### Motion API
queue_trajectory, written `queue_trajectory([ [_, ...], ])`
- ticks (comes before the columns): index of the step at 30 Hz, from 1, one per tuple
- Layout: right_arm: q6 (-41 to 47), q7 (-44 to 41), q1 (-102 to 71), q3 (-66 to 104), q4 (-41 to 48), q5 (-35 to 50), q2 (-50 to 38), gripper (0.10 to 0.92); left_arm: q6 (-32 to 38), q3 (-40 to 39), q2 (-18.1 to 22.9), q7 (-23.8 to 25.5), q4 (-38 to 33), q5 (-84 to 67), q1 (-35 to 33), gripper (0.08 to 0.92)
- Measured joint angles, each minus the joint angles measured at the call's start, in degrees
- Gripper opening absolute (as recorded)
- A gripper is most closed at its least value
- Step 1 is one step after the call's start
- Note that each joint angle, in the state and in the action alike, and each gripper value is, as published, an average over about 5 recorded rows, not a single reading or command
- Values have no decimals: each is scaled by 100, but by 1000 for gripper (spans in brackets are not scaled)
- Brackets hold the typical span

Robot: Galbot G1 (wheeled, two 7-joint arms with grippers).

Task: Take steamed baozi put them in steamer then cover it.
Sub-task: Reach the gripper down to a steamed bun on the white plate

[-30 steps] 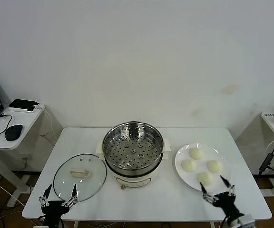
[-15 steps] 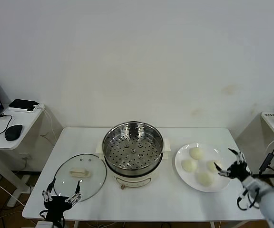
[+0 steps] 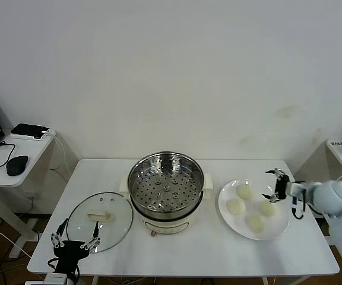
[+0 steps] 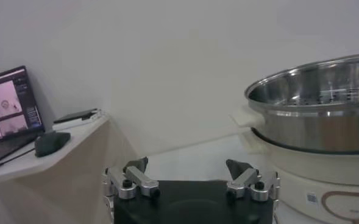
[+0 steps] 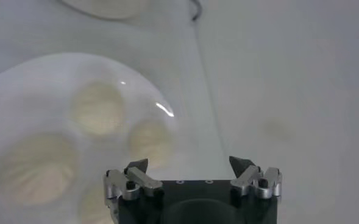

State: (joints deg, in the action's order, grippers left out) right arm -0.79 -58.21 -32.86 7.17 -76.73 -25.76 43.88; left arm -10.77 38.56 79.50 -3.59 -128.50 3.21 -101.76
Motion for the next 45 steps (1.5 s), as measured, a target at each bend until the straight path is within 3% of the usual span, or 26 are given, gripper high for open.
queue_trajectory([
  [10, -66, -593, 1292, -1407, 1183, -411, 436, 823, -27, 133, 63, -4, -64, 12, -27, 823],
  [27, -21, -614, 1998, -2166, 2345, -872, 1102, 815, -40, 240, 53, 2, -88, 22, 9, 823],
  [45, 86, -609, 2156, -2405, 2598, -979, 1306, 600, -37, 289, 67, -5, -120, 23, 14, 823],
])
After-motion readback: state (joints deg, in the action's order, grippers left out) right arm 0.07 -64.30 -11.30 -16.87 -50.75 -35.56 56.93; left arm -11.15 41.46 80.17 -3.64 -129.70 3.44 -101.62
